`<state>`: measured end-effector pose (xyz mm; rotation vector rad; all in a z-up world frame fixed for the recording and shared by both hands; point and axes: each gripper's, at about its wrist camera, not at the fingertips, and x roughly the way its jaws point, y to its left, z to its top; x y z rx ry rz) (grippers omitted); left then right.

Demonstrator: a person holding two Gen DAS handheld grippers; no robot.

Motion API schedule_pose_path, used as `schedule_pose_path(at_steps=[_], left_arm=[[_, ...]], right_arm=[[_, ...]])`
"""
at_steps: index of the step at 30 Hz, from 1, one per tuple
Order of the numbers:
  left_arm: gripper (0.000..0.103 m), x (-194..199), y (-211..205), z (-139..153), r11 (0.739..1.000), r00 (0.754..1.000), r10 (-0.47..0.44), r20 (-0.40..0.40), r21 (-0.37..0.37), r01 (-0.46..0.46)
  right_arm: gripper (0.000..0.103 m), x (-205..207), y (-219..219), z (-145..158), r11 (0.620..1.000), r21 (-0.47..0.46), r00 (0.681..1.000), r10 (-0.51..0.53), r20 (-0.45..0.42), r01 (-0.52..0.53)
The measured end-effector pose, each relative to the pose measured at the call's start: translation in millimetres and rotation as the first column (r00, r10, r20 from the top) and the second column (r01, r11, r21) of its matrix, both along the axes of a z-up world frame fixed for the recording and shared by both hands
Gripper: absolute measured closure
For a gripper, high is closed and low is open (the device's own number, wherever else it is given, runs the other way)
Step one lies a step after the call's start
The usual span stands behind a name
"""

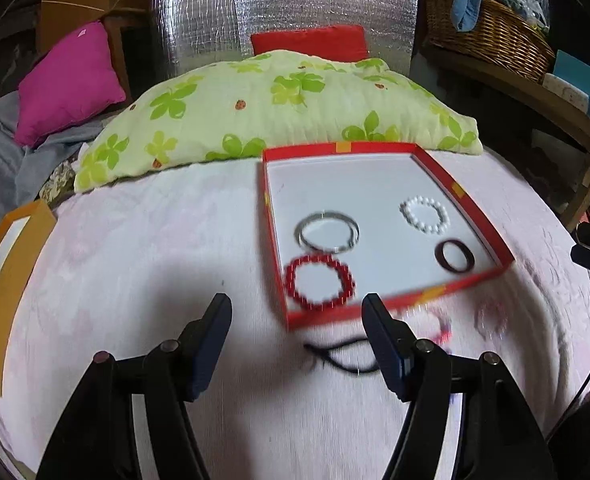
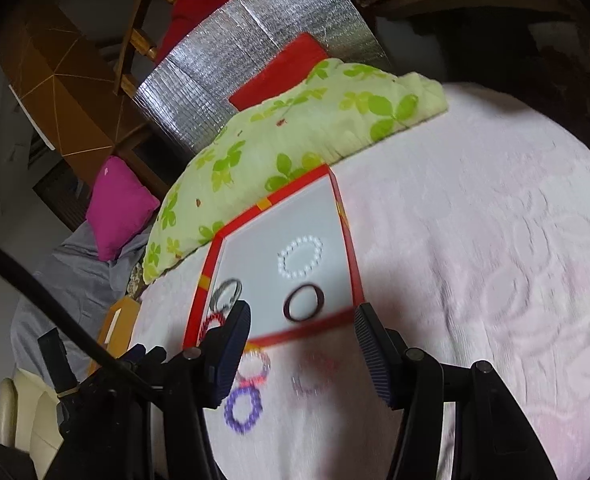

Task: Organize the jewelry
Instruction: 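Move the left tool to the purple bead bracelet and grasp it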

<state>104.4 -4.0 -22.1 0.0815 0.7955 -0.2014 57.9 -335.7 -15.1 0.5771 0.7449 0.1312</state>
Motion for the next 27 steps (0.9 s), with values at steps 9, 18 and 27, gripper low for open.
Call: schedule_pose_path(at_steps=[9,18,27], left_arm=[[0.035,-46.2,2.2,-22.5,0.998,0.998,-0.044,-0.048,0.037,0.045],[0.035,-67.1,-17.8,-34.9,0.991,0.990,-0.123,-0.074,0.047,0.127],[0.035,-57.2,-32.0,-38.2,0.985,0.980,-0.170,-0.104,-0.062,0.164]], right_arm=[[0.046,-27.5,3.9,-22.5,0.998,0.040,0.997,0.041,-0.068,-0.039],[0.058,-22.3,27.7,-36.3,0.995,0.027,0.989,0.097,-0.113,-0.094],[0.070,-3.1,36.2,-58.1,0.998,0.025,0.979,0.067,-0.194,-0.064]])
